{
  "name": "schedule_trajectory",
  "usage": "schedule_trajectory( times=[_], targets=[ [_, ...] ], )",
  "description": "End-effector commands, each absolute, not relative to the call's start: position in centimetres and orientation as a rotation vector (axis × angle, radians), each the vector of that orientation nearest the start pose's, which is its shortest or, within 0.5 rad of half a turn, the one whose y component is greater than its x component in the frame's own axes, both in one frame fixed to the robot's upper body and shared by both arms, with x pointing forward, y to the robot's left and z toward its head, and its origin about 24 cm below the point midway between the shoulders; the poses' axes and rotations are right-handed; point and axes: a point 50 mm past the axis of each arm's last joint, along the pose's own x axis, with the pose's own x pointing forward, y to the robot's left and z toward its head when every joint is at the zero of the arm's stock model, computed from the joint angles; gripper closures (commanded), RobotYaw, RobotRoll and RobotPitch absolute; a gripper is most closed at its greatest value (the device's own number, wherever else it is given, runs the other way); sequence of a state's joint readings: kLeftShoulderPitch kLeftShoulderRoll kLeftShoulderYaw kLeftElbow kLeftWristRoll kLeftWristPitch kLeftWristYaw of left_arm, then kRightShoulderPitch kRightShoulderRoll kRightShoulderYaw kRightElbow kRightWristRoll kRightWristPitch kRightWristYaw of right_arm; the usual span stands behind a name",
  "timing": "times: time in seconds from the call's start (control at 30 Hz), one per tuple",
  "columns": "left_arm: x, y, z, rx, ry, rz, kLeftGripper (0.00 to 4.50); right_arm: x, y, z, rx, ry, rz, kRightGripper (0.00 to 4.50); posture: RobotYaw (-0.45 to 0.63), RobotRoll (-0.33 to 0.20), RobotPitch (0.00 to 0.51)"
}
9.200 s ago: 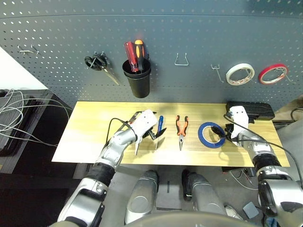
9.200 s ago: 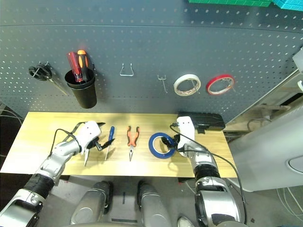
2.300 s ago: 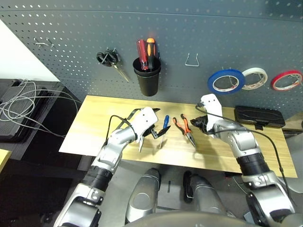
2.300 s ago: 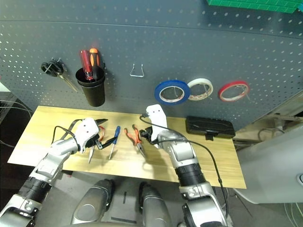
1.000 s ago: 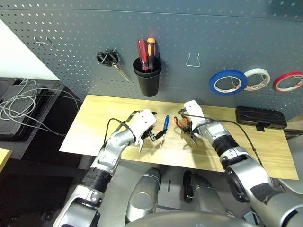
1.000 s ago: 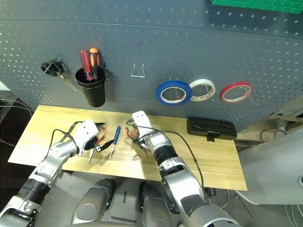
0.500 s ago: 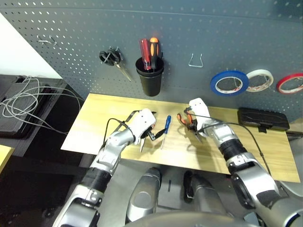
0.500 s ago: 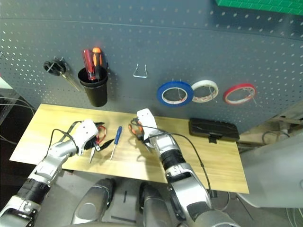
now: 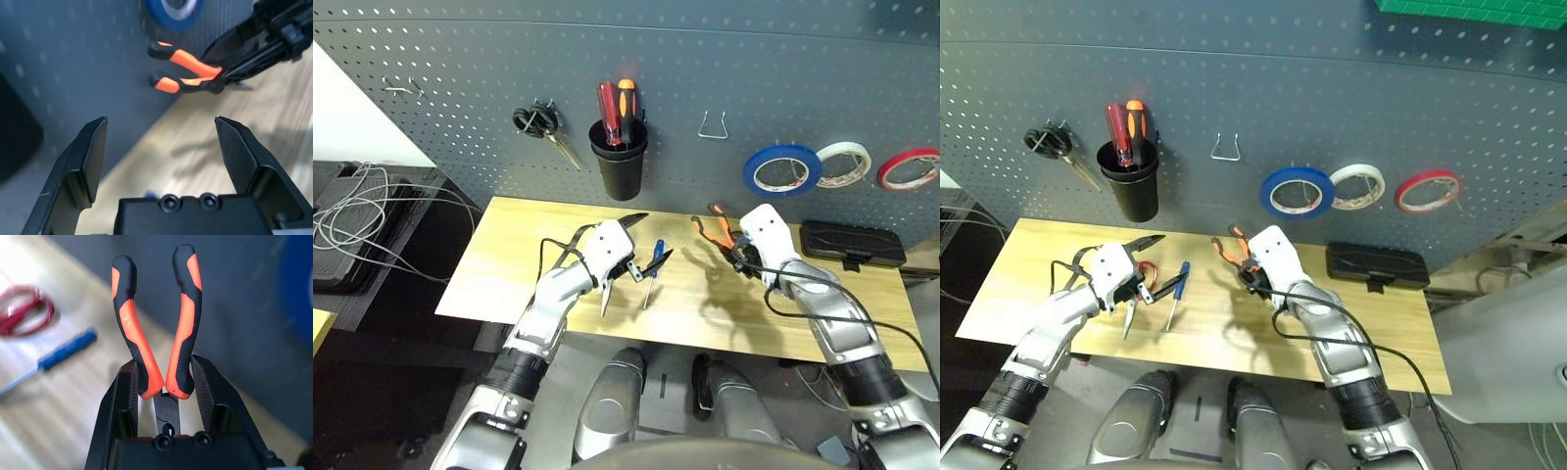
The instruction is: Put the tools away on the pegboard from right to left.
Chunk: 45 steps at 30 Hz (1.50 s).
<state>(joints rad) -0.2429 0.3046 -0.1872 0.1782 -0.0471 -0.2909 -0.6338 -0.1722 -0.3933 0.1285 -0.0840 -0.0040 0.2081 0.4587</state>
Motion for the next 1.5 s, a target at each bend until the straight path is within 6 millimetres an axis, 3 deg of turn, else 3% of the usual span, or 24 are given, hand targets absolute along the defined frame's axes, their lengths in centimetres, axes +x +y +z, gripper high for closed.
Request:
schedule_trajectory(
  times=[0.03,0.4,0.77,1.1,1.5],
  targets=[
    [28.0,12.8,8.7,0.358,-0.299,-0.822,0.0,27.3,-15.7,9.9,-0.374,-0.085,0.565,2.74,0.17,0.0,0.201],
    [28.9,13.8,10.9,0.402,-0.457,-0.695,0.0,28.5,-13.7,15.6,-0.273,-0.408,0.528,2.74,0.16,0.0,0.201],
    [29.3,13.4,11.0,0.404,-0.467,-0.706,0.0,29.6,-10.5,21.8,-0.166,-0.629,0.513,2.74,0.16,0.0,0.195],
    [29.6,13.1,11.3,0.407,-0.482,-0.713,0.0,32.1,-9.5,22.9,-0.141,-0.681,0.49,2.74,0.17,0.0,0.192],
    [29.4,13.0,11.2,0.41,-0.48,-0.713,0.0,34.1,-8.1,21.9,-0.143,-0.709,0.498,2.74,0.19,0.0,0.196]
  ],
)
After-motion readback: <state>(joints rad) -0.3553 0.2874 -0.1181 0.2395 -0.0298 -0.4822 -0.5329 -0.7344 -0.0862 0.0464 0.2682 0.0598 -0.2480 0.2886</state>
